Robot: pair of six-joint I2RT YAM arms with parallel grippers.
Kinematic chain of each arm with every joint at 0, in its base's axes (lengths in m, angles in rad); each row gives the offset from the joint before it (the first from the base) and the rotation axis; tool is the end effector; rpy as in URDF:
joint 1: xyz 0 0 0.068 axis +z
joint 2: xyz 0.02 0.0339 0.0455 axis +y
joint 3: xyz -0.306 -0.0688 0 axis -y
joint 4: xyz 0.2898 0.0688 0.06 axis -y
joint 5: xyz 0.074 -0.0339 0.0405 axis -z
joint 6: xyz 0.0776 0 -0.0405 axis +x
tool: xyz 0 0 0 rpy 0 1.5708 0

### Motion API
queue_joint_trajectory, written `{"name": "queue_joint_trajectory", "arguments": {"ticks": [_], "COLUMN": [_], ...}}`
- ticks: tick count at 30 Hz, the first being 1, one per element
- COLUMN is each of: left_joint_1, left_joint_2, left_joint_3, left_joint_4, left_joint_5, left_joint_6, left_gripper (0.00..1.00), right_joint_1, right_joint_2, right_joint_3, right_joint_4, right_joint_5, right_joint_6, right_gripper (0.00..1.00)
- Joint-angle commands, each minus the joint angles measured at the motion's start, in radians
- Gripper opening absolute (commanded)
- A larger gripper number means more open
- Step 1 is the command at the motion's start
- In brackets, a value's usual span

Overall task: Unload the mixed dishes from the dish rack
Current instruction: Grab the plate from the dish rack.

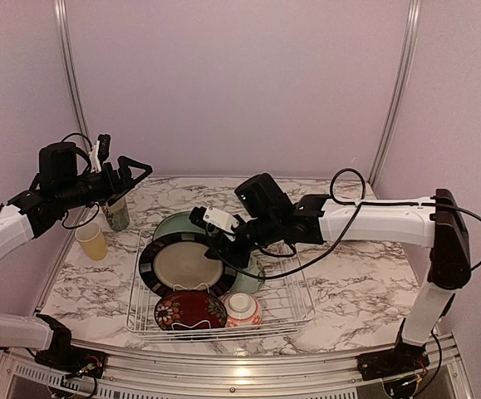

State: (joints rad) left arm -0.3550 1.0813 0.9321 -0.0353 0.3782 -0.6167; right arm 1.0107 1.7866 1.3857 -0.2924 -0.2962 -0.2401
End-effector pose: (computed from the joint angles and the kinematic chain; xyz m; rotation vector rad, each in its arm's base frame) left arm 0.2856 -0.1364 0.3730 0.0499 1.8597 -1.0236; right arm 0.2410 0.4270 0.2598 -1.4972 1.7946 0.7335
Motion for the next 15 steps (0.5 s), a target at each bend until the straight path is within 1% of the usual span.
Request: {"name": "queue_joint_trajectory", "arguments": {"ticks": [1,9,15], "left_joint_1": [-0.004,-0.004,-0.004], "left_joint_2": [-0.009,-0.01,-0.012], "left_joint_3": [0.016,0.009,0.009], "left_joint_4": [-0.023,-0.018,-0.025], "left_joint_5": [-0.012,-0.012,-0.017], "left_joint_6": [0.017,0.012,0.015], "left_gripper": [0.99,0.99,0.99], "right_joint_1": [0.01,0.01,0.011], "right_joint_2": [-0.157,-0.201,-0.275], "right_joint_3": [0.038,0.031,-0.002], "right_joint_4": [0.079,0.133,0.22], "right_joint_5": [-0.071,0.016,0.105], "right_joint_6": [0.082,0.101,0.138], "right_gripper": [0.0,0.0,0.0]}}
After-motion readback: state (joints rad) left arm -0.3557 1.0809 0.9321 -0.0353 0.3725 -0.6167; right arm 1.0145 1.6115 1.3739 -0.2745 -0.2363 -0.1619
